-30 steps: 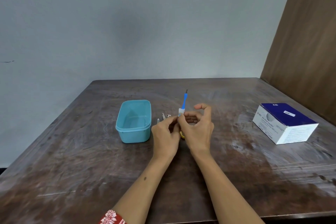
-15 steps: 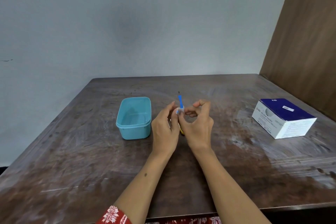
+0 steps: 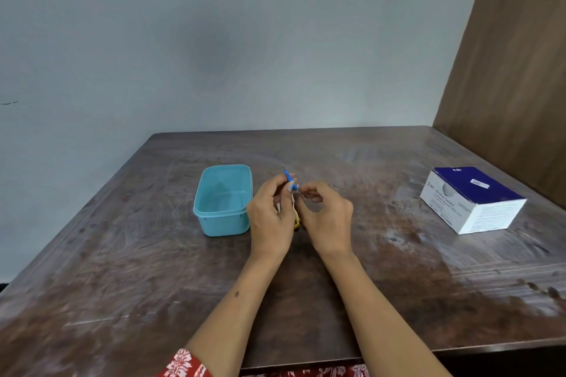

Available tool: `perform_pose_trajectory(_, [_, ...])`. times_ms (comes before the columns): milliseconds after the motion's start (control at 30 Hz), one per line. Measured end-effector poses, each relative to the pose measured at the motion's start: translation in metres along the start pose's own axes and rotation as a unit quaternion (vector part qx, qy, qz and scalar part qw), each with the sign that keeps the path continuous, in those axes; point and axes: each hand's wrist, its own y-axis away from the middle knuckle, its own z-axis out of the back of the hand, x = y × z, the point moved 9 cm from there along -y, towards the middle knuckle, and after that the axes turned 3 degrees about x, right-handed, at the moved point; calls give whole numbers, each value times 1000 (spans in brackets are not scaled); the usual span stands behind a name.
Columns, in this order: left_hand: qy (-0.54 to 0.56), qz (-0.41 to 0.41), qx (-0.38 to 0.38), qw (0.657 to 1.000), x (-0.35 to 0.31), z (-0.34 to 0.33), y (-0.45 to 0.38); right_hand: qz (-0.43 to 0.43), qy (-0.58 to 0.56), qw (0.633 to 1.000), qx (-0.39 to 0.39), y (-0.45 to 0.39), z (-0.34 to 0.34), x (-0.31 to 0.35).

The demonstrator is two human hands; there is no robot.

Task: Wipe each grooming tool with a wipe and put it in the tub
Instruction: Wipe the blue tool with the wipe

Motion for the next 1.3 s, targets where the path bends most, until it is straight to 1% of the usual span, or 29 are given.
perform_pose_trajectory(67, [2,1,-1,1000,1,1,-1,12,5,1000,0,0,-1,2])
perform_pose_trajectory(200, [7,-1,-2,1000,0,0,-2,-15,7,1000,11,0,-4,-4])
perform_pose_trajectory(367, [5,-7,4,1000,-1,-1,-1,-1,19,1000,-11,1,0,5])
perform_pose_trajectory(500, [-1,-12,6,1000,-3,-1,-1,-73,32,997,11,2,-4,-9])
perform_pose_trajectory(533, [-1,-13,6,1000,-2,-1,-1,-75,34,997,7,2,-3,-9])
perform_pose_trajectory(667, [-1,-19,1,1000,-3,0,-1,-35,30,999,-3,3,-1,2])
perform_pose_trajectory(800, [-5,-23,10,1000,-1,-2,-1,-83,44,995,10,4,-3,-10])
perform_pose_trajectory(933, [-8,-22,12,1000,1,-2,-1,-41,54,998,7,3,-4,-1])
perform_pose_trajectory(967, [-10,-21,13,1000,1,-3,-1,-43,55,997,10,4,-5,-2])
perform_pose_trajectory(1100, [0,-13,13,1000,2,-3,-1,-99,71,992,25,5,-8,-15])
perform_pose_trajectory(1233, [3,-3,12,1000,5,-2,-1,-54,57,997,19,3,-6,-2])
perform_pose_trajectory(1300, [1,-5,14,1000,6,-2,-1,-65,55,996,28,4,-7,-4])
